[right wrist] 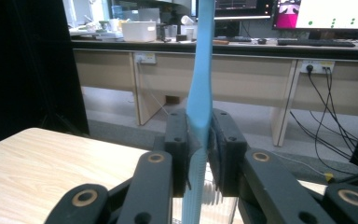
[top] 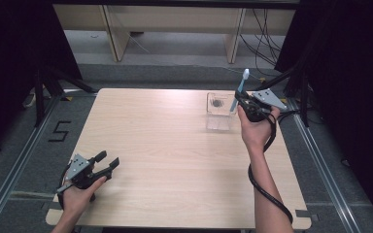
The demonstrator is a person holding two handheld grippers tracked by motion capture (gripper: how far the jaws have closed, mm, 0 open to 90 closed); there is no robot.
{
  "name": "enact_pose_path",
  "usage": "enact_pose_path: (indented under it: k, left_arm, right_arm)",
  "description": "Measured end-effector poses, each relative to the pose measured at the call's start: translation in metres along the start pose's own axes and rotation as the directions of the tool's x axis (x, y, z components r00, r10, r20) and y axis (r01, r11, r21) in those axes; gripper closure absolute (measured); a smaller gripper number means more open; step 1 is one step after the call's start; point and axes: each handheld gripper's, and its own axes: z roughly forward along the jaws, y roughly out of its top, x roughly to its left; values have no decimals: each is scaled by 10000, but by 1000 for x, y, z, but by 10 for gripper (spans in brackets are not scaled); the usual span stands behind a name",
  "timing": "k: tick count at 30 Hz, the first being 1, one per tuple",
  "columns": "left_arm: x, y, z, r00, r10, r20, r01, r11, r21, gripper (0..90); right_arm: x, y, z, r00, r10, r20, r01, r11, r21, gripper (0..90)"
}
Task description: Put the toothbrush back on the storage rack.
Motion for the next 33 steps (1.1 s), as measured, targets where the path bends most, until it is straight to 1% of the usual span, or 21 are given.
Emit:
enact_pose_path:
  k: [1,2,4,7,8,9,10,12,13,15,17,19,20,21,22,23,25,27,29,30,33]
  left_arm:
    - [0,-1,1,10000,14,12,-14,10000,-21,362]
    - [0,-2,2,10000,12,61,-11,9998,-181,362]
    - [0,-3,2,10000,75,-22,-75,10000,4,361]
    - [0,-4,2,9999,85,-73,-85,10000,-4,360]
    - [-1,-4,2,9999,88,-61,-88,10000,-9,359]
    - [-1,-4,3,9999,99,-67,-100,9999,-29,359]
    - [-1,-4,2,9999,119,-70,-119,9999,-35,359]
    - [-1,-4,3,9999,158,-69,-159,9998,-119,359]
    - [-1,-4,3,9998,172,-57,-173,9997,-190,359]
    - [-1,-5,3,9999,151,-33,-152,9996,-256,358]
    - [-1,-5,3,9999,105,-38,-106,9996,-262,358]
    - [-1,-5,3,10000,81,-43,-82,9996,-267,357]
    - [-1,-5,3,10000,82,-48,-84,9996,-264,357]
    - [-1,-5,3,10000,79,-46,-80,9996,-272,357]
    - [-1,-5,3,9999,87,-50,-88,9996,-275,357]
    - [-1,-5,3,9999,112,-46,-113,9995,-282,357]
    - [-2,-5,3,9999,124,-107,-127,9995,-304,357]
    - [-2,-5,3,9999,114,-91,-116,9995,-293,357]
    - [-2,-5,1,9998,141,-120,-143,9998,-134,357]
    - [-2,-5,1,9998,134,-117,-136,9998,-133,357]
    - [-2,-4,1,9999,108,-77,-109,9999,-115,357]
  right_arm:
    - [-1,0,1,10000,-15,34,15,10000,70,789]
    - [-2,-1,4,9999,89,62,-89,10000,43,789]
    - [-4,-2,5,9999,43,165,-43,10000,28,789]
    - [-7,-3,8,9998,35,197,-37,9999,95,789]
    - [-7,-4,9,9998,116,166,-119,9998,134,789]
    - [-7,-5,9,9995,170,278,-176,9996,223,788]
    - [-9,-6,11,9997,32,251,-37,9998,207,788]
    - [-9,-8,13,9992,232,335,-243,9991,354,788]
    - [-10,-9,15,9993,45,372,-55,9996,273,788]
    - [-11,-10,16,9993,154,329,-165,9994,309,787]
    - [-13,-11,18,9992,9,405,-19,9996,268,787]
    - [-14,-12,20,9989,181,438,-195,9993,329,787]
    - [-15,-13,20,9987,142,485,-159,9992,355,787]
    - [-16,-13,21,9991,116,406,-131,9992,369,786]
    - [-15,-13,21,9986,275,446,-295,9985,456,786]
    - [-17,-14,22,9991,133,400,-150,9991,404,786]
    - [-17,-15,23,9986,101,523,-121,9992,390,786]
    - [-18,-15,24,9985,174,521,-199,9986,496,786]
    - [-18,-16,26,9985,227,495,-251,9985,490,786]
    - [-19,-16,27,9990,11,453,-32,9988,479,786]
    - [-19,-19,28,9984,103,553,-133,9984,542,786]
